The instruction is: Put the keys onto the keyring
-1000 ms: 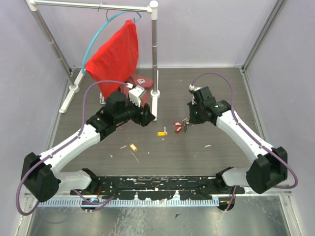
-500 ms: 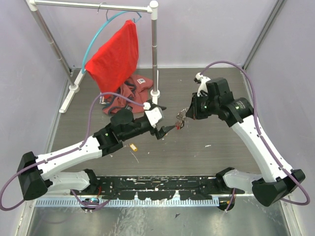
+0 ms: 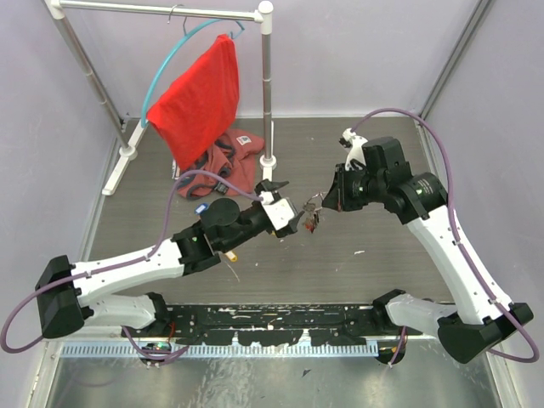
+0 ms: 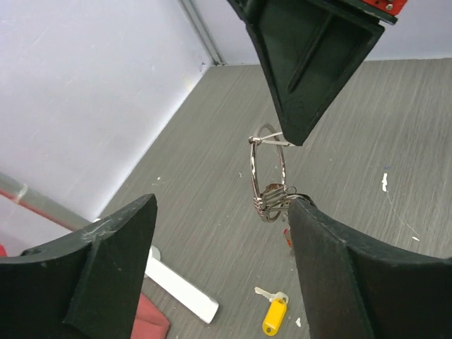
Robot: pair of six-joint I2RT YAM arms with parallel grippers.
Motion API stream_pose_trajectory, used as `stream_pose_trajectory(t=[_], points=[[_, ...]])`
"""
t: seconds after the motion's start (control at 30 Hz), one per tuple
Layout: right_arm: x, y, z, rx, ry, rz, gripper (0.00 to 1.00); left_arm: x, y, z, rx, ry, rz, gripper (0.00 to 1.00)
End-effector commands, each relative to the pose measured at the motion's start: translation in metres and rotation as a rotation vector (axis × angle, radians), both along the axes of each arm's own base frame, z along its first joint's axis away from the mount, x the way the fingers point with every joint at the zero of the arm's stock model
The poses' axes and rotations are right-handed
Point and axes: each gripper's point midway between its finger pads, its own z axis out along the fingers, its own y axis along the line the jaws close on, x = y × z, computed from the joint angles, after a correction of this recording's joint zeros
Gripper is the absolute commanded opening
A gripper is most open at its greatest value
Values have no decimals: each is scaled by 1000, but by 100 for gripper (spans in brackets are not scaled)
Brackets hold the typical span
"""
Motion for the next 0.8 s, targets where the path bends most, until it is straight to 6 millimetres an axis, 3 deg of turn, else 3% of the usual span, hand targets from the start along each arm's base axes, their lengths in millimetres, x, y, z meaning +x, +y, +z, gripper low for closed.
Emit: stream_pose_trajectory(t=[0.0,0.3,0.33,0.47,0.77], points=[[-1,4,25,52,-66,21,1,-7,-8,9,-23,-56,-57,84],[-20,8,44,89,-50,82,1,-21,-31,20,-35,-163,-146,87],[-21,9,47,95,-50,87,1,-20,-39,10,-8,-162,-156,87],[-26,11,54,114,-50,106,1,-26,-48,11,9,-196,-167,87],[-35,15,58,140,-26,146,1,-15,-52,27,10,-343,-73,78]])
